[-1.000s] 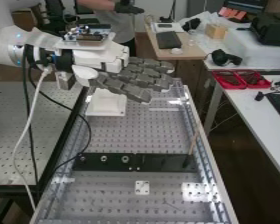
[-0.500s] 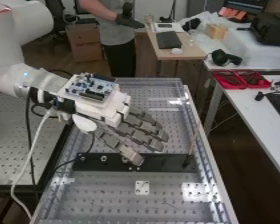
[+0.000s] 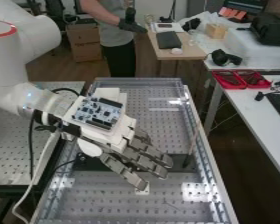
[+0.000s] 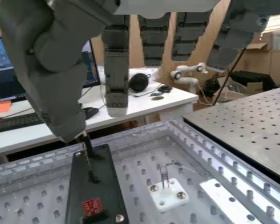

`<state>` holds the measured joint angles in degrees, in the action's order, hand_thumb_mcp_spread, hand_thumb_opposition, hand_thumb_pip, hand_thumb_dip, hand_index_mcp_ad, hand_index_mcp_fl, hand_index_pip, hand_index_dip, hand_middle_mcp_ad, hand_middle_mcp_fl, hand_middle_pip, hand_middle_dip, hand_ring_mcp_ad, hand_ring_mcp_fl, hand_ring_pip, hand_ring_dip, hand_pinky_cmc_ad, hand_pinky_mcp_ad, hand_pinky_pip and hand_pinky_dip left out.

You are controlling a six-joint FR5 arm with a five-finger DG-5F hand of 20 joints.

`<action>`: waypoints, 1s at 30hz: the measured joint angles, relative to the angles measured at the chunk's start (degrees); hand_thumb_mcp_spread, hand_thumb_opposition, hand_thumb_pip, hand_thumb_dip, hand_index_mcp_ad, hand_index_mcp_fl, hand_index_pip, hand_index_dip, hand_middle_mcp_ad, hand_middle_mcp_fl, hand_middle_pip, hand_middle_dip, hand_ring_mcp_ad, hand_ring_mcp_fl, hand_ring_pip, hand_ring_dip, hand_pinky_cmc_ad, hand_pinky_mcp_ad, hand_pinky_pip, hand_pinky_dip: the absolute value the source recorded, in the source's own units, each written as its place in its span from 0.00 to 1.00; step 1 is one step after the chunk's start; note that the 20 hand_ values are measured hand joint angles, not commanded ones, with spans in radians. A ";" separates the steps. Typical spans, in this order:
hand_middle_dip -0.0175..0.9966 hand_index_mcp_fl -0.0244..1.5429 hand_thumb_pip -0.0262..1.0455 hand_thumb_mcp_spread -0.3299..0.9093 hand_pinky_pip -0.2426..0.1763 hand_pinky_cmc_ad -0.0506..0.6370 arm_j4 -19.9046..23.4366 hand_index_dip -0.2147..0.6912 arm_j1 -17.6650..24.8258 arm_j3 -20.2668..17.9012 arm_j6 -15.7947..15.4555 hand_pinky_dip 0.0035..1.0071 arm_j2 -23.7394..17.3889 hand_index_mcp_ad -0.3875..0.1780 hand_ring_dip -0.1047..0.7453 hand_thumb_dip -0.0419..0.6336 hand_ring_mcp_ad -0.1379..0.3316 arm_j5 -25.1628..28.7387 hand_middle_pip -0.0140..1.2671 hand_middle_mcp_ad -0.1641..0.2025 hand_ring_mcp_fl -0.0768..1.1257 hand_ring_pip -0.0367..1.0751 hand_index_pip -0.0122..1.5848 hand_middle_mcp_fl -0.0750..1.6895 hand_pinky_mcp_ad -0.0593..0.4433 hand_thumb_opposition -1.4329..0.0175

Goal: Grab the paper clip and place it in the clear container

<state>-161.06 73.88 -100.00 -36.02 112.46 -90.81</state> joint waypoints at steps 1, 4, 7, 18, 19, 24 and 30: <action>0.18 0.18 0.62 0.55 0.40 0.50 -0.04 0.26 -0.40 0.51 -0.01 0.29 0.55 0.50 0.21 0.37 0.51 -0.76 0.11 0.65 0.07 0.10 0.69 0.06 0.58 0.45; 0.19 0.18 0.63 0.57 0.40 0.51 -0.25 0.28 -1.53 2.02 -0.04 0.29 2.09 0.50 0.22 0.38 0.51 -2.93 0.11 0.65 0.07 0.10 0.75 0.07 0.58 0.45; 0.19 0.17 0.67 0.56 0.40 0.51 -0.49 0.31 -2.73 3.57 -0.28 0.29 3.59 0.50 0.22 0.39 0.51 -5.32 0.11 0.65 0.07 0.10 0.82 0.07 0.58 0.45; 0.21 0.15 0.67 0.58 0.40 0.51 -1.48 0.37 -6.57 8.21 -3.39 0.27 7.93 0.50 0.22 0.43 0.51 -13.39 0.11 0.65 0.07 0.10 0.90 0.07 0.58 0.43; 0.21 0.16 0.67 0.58 0.40 0.51 -1.47 0.38 -6.95 8.61 -3.84 0.26 8.39 0.50 0.22 0.44 0.51 -14.39 0.11 0.65 0.07 0.10 0.90 0.07 0.58 0.43; 0.21 0.16 0.66 0.58 0.40 0.51 -0.38 0.38 -8.16 9.59 -4.52 0.26 9.74 0.50 0.22 0.44 0.51 -17.20 0.11 0.65 0.07 0.10 0.91 0.07 0.58 0.43; 0.22 0.16 0.66 0.58 0.40 0.51 1.03 0.38 -9.22 10.76 -5.19 0.25 11.48 0.49 0.23 0.44 0.51 -19.78 0.11 0.65 0.07 0.10 0.92 0.11 0.58 0.43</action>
<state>-160.03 64.66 -89.25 -41.21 123.94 -110.59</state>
